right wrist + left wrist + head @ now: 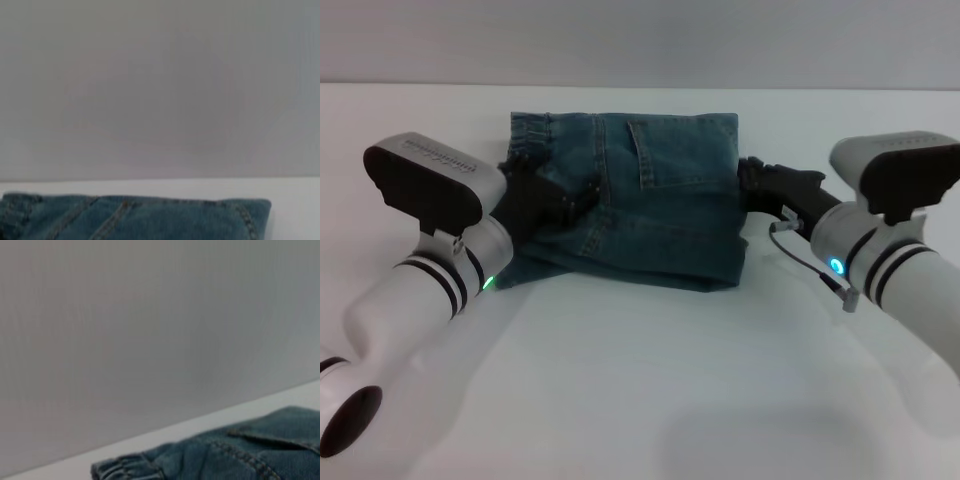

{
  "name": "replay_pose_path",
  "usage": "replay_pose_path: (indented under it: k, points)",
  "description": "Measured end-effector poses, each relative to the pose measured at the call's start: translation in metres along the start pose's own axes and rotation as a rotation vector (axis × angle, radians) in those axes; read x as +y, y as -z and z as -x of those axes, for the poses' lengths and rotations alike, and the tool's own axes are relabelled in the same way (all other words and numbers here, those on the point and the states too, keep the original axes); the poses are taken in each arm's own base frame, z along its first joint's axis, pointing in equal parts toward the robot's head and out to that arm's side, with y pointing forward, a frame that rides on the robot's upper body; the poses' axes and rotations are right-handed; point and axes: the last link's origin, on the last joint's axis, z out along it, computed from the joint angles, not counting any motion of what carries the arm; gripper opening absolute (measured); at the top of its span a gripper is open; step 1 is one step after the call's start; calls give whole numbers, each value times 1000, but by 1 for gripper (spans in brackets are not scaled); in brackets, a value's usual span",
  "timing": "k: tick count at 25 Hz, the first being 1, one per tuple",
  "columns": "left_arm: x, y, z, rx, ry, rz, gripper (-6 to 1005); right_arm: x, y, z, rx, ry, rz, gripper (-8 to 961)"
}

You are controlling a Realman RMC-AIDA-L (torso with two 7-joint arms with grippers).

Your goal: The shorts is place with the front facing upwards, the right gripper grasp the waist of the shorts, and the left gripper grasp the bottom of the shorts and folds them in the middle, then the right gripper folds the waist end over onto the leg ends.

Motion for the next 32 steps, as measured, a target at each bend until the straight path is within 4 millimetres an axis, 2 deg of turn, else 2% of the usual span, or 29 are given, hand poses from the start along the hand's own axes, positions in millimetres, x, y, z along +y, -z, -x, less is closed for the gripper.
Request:
replay_pose_path:
  k: [7,10,14,17,20,21,22,27,28,32]
  points:
    - [-9,6,10,-25,0,-28,814,-7,23,22,-151,3,-2,27]
    - [-9,15,3,80,16,-35,814,-7,34,33,-218,46,-10,27]
    - [-9,26,-11,220,41,-44,814,-12,50,38,-283,99,-38,28]
    - [-18,33,-18,296,67,-94,814,-18,69,38,-373,128,-50,28]
    - [-36,38,-17,315,92,-178,814,-28,91,34,-479,124,-79,28]
    - [-42,39,-17,316,97,-201,814,-37,106,31,-546,126,-112,28]
    - [-48,41,-16,319,104,-227,814,-37,106,31,-546,126,-112,59]
    - [-70,50,-16,346,137,-323,814,-60,136,15,-609,140,-225,233]
    - [-70,51,-15,345,138,-325,814,-70,147,7,-603,113,-280,282]
    - [-71,52,-13,337,132,-328,814,-81,162,-4,-609,111,-335,468]
